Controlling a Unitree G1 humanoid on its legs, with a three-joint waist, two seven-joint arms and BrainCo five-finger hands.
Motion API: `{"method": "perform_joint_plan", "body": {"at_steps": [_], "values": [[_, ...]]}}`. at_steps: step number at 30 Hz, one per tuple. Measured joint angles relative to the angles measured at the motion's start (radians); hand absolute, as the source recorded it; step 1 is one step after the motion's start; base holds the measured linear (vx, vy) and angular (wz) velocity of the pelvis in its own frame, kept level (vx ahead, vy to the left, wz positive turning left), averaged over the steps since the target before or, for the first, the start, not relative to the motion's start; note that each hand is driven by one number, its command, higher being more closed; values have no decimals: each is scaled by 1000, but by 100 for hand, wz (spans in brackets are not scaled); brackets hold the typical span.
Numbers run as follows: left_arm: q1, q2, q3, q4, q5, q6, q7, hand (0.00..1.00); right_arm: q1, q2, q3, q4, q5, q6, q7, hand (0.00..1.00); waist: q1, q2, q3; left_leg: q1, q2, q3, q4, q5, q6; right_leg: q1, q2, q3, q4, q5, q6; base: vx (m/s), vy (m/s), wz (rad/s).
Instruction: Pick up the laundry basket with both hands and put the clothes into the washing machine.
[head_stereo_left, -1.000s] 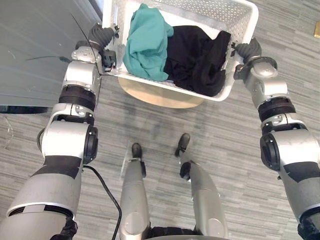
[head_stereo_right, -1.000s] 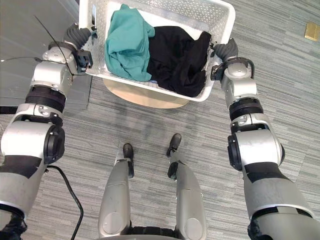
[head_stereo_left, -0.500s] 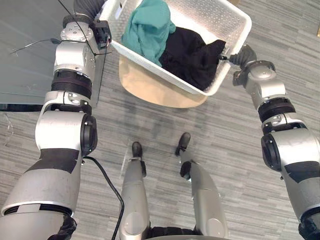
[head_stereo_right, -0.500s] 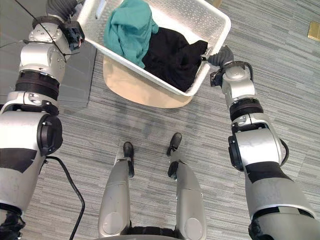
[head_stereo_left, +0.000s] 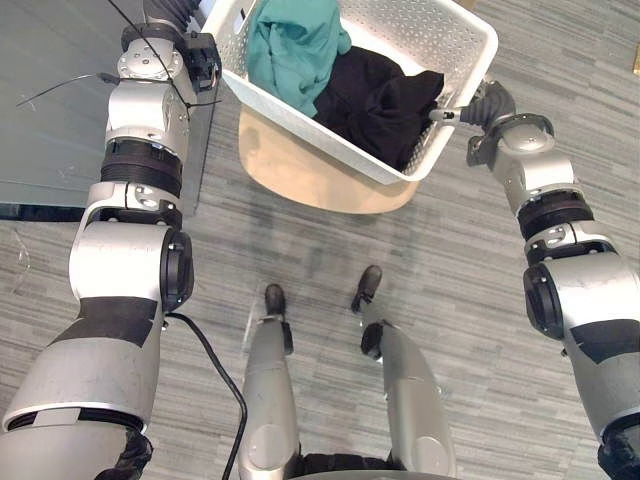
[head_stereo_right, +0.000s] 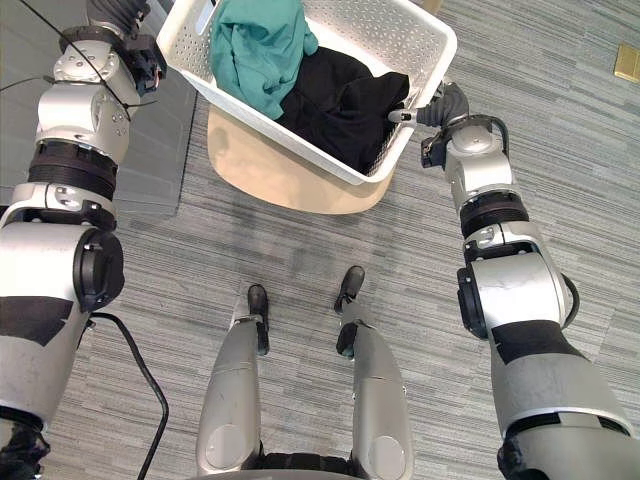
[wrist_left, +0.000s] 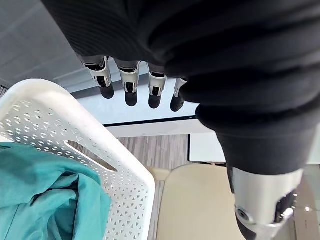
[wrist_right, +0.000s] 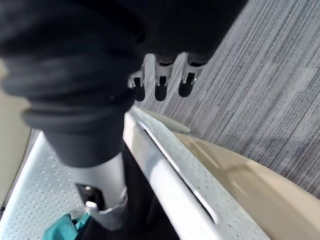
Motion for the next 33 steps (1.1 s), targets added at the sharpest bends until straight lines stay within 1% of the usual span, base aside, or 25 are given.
{"method": "perform_joint_plan", "body": {"at_steps": [5,9,12,15,17,18,20,22,23,24,25,26,27,28,30,31,33], "values": [[6,0,6,0,0,0,1,0,-6,-22,-4,1,0,0,0,0,2,0,0,12,-3,2,-1,0,0,3,-6,1,15,0,0,0,0,0],[39,23,20,-16,-29,-1,3,0,-6,-53,-24,-7,1,7,-2,0,3,0,0,55,0,11,0,0,0,43,-4,2,15,0,0,-3,2,-1],[90,43,51,-83,-66,-15,5,0,-4,-80,-57,-88,6,-1,-13,0,1,0,0,93,4,14,1,0,0,84,1,4,5,0,0,-4,0,-1],[156,80,58,-176,-119,-43,8,0,27,-114,-106,-208,20,-33,-39,0,3,0,0,140,9,21,1,-1,1,133,9,9,-3,0,0,-21,0,-3],[238,126,59,-285,-138,-64,10,0,100,-141,-144,-315,35,-53,-43,0,4,1,-1,188,16,27,-1,-1,1,184,17,15,-17,0,0,-32,-1,-5],[262,139,60,-313,-139,-74,10,0,123,-147,-155,-341,42,-57,-44,0,5,1,-1,201,18,30,-2,-2,2,196,19,16,-19,0,0,-30,-4,-6],[348,183,63,-410,-157,-96,10,0,225,-175,-204,-441,49,-73,-46,0,10,1,-2,254,24,45,-21,-10,13,239,27,24,-27,-4,5,-27,-4,-6],[422,205,70,-488,-158,-111,8,0,327,-197,-262,-536,49,-84,-54,0,17,1,-3,300,24,62,-48,-10,14,273,28,27,-38,-8,11,-25,-4,-4],[477,210,85,-533,-161,-120,7,0,409,-201,-312,-599,49,-88,-65,0,26,3,-5,332,22,72,-65,-10,14,296,30,31,-41,-8,11,-25,-1,-7],[551,217,103,-580,-163,-126,8,0,505,-201,-354,-662,49,-103,-71,0,29,3,-17,361,21,78,-80,-10,14,320,33,33,-45,-9,12,-20,-2,-6],[596,221,112,-604,-164,-133,7,0,557,-201,-369,-691,49,-110,-74,0,28,2,-38,365,21,80,-91,-10,14,321,33,33,-50,-12,16,0,0,0],[678,222,131,-632,-165,-144,7,0,640,-198,-392,-721,49,-123,-77,0,26,2,-86,360,18,82,-104,-10,14,312,33,34,-55,-14,19,47,-8,-2],[813,222,169,-658,-167,-155,7,0,757,-183,-437,-746,48,-130,-84,0,23,5,-148,374,10,83,-129,-10,14,314,33,41,-61,-21,29,105,1,-6],[866,221,190,-663,-167,-160,8,0,799,-173,-459,-746,48,-135,-86,0,22,4,-169,386,5,83,-142,-9,15,318,34,48,-64,-22,30,151,6,-9],[1053,204,281,-668,-166,-166,9,0,948,-104,-551,-746,34,-157,-109,0,12,8,-233,428,1,84,-171,-9,14,351,40,56,-78,-23,30,140,6,-6],[1098,191,307,-671,-165,-167,10,0,987,-82,-571,-746,22,-161,-113,0,4,8,-246,440,1,84,-177,-9,14,363,43,56,-86,-23,30,96,-10,-2],[1256,110,408,-691,-156,-169,12,0,1130,12,-645,-746,-29,-163,-116,0,0,8,-289,477,-2,83,-203,-10,15,410,53,58,-115,-24,32,83,-4,2]]}}
